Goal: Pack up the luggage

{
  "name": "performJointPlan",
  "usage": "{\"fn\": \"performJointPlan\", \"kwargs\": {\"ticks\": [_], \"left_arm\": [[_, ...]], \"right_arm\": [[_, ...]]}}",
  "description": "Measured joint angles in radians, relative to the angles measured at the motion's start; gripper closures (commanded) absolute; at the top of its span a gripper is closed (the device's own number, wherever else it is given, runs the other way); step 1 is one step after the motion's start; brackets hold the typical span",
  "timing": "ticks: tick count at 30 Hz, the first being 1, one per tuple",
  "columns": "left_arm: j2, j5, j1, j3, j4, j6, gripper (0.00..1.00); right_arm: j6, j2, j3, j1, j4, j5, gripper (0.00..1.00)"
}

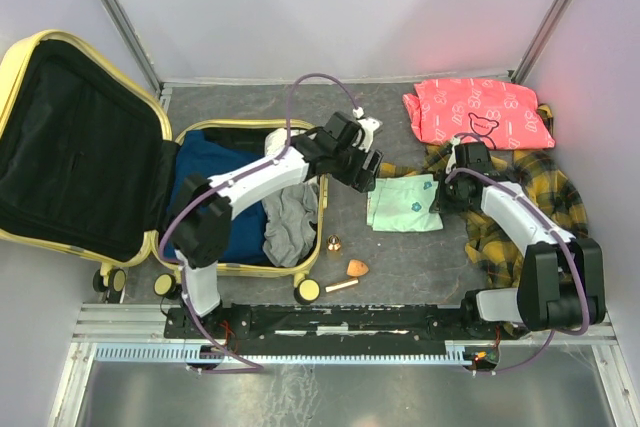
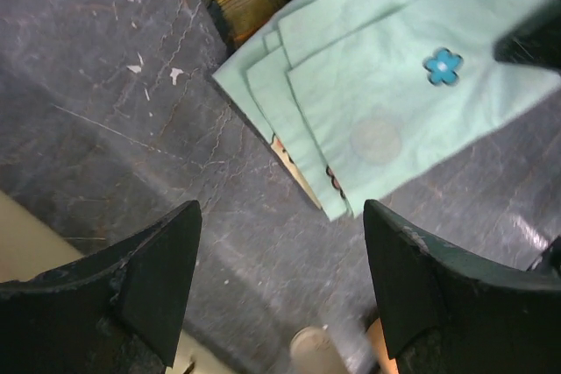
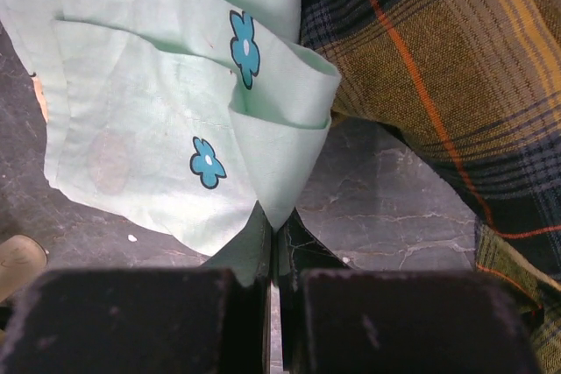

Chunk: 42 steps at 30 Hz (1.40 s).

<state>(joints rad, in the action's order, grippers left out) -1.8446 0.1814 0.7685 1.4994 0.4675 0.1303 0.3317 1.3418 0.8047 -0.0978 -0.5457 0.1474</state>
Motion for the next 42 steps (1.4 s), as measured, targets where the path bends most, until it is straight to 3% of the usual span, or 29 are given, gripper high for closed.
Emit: {"fn": "performJointPlan", "kwargs": {"ticks": [9, 19, 22, 26, 27, 34, 42], "left_arm": [[-0.161, -0.106, 0.018, 0.018, -0.017, 0.268, 0.26], [-0.246, -0.068, 0.021, -0.026, -0.164, 0.351, 0.38], [-0.247, -0.026, 0.026, -0.051, -0.229, 0.355, 0.53], [-0.267, 0.035, 0.032, -0.063, -0.289, 0.360, 0.93], [-0.274, 0.040, 0.032, -0.063, -0.293, 0.360, 0.97], [-0.249, 0.036, 0.032, -0.064, -0.266, 0.360, 0.97], [-0.086, -0.017, 0.021, -0.018, -0.150, 0.312, 0.97]], "right_arm": [[0.004, -0.019, -0.005, 0.000, -0.010, -0.002, 0.99], [0.016, -0.010, -0.014, 0.000, 0.009, 0.002, 0.99], [0.023, 0.004, -0.020, 0.000, 0.017, 0.002, 0.99], [0.031, 0.011, -0.027, 0.000, 0.023, 0.002, 0.99], [0.032, 0.011, -0.027, 0.000, 0.023, 0.002, 0.99], [0.048, 0.001, -0.019, 0.000, -0.006, 0.027, 0.99], [0.096, -0.109, 0.056, -0.012, -0.082, 0.062, 0.99]]}}
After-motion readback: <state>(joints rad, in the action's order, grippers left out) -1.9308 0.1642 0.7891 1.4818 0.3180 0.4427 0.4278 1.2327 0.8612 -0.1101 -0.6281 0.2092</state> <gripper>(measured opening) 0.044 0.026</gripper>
